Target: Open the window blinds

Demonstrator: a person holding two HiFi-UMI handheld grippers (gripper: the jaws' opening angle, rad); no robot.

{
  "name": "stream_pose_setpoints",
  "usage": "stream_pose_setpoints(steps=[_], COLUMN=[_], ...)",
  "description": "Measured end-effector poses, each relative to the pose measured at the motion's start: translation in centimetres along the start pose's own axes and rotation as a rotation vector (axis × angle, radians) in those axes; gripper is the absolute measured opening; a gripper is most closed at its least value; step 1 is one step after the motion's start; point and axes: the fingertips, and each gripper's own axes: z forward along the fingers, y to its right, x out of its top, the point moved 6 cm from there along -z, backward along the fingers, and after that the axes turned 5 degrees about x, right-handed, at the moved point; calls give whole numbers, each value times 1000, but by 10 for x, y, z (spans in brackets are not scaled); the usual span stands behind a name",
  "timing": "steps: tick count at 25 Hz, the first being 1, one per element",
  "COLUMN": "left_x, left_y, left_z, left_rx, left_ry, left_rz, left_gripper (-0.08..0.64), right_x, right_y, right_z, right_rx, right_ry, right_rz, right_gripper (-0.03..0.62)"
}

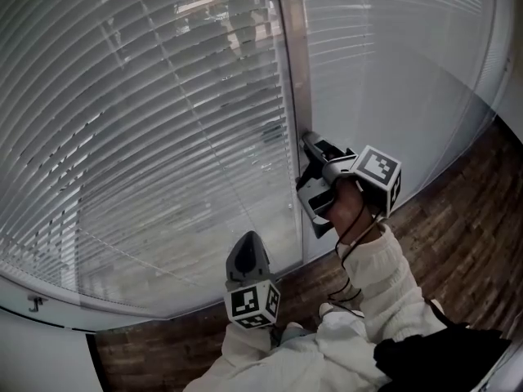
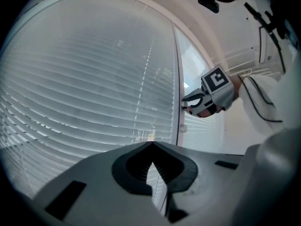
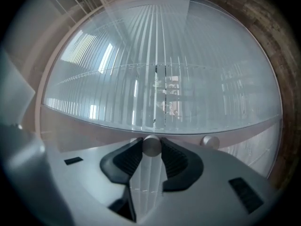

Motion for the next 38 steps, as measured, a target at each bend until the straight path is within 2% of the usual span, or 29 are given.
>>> stream_pose_setpoints(steps=[2, 5, 11, 22, 29, 38], left_x=[-3, -4, 0, -3, -8, -10], left_y=[-2, -5, -11, -23, -25, -20], left_z=[0, 1, -1, -12, -10, 2], left_rx=[5, 13, 24, 59, 69, 70], left_ry=[-7, -9, 9, 2, -9, -12], left_rz=[-1, -3, 1, 31, 38, 43], left_gripper=[-2, -2, -2, -2, -2, -2], right_x=[1, 2, -5, -22, -33, -39], right_y=[0, -5, -15, -20, -23, -16], right_z=[1, 2, 4, 4, 5, 4], right_rx=[7, 6, -38, -199, -261, -257], right_ry=[-13, -21, -52, -110, -167, -232], right_rz=[-70, -259, -715, -1613, -2026, -2451], right_gripper=[132, 130, 130, 129, 129, 129])
